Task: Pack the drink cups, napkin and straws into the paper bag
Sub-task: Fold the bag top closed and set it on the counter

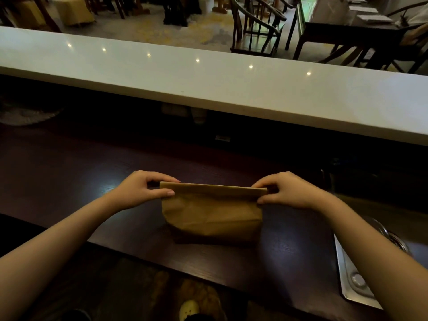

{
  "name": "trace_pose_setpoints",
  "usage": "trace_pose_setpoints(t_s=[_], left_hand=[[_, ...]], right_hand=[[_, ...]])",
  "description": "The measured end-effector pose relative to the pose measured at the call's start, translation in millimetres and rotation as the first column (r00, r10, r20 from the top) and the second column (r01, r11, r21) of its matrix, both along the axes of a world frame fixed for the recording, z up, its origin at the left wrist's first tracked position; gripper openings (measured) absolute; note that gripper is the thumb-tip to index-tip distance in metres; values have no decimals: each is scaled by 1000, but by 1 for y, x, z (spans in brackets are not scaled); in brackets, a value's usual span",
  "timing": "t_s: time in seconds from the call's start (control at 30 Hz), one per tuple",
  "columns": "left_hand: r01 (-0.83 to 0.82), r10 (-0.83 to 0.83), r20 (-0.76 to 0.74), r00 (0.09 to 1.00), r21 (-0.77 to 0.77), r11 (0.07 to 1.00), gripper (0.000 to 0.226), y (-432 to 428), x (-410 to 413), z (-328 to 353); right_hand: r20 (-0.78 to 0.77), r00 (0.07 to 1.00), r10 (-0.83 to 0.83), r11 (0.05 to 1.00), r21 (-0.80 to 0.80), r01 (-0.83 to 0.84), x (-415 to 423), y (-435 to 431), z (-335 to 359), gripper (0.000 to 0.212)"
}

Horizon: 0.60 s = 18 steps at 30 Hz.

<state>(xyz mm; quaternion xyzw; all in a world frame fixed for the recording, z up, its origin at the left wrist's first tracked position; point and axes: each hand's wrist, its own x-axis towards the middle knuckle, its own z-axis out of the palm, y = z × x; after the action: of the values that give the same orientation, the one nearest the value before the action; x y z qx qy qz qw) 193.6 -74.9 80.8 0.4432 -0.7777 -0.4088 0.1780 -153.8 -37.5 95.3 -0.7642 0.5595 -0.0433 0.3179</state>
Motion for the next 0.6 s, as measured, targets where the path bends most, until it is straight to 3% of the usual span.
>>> trace_pose_setpoints(t_s=[0.1,0.23,0.43,0.6], left_hand=[[-63,63,3,998,-48,997,20,4,-3,-5],[-99,103,23,994,-114,989,37,5,-4,-8],[-167,172,-93,981,52,985,32,13,-2,-8],[-249,281,-217,935,163,955,61,33,-1,-15]], right_hand=[[246,954,-170,982,-35,183,-4,12,-17,8],[366,901,-233,946,-129,297,2,19,-32,34],[539,794,-282,929,-54,366,7,27,-47,19],[565,779,-273,926,-66,372,12,34,-52,30]])
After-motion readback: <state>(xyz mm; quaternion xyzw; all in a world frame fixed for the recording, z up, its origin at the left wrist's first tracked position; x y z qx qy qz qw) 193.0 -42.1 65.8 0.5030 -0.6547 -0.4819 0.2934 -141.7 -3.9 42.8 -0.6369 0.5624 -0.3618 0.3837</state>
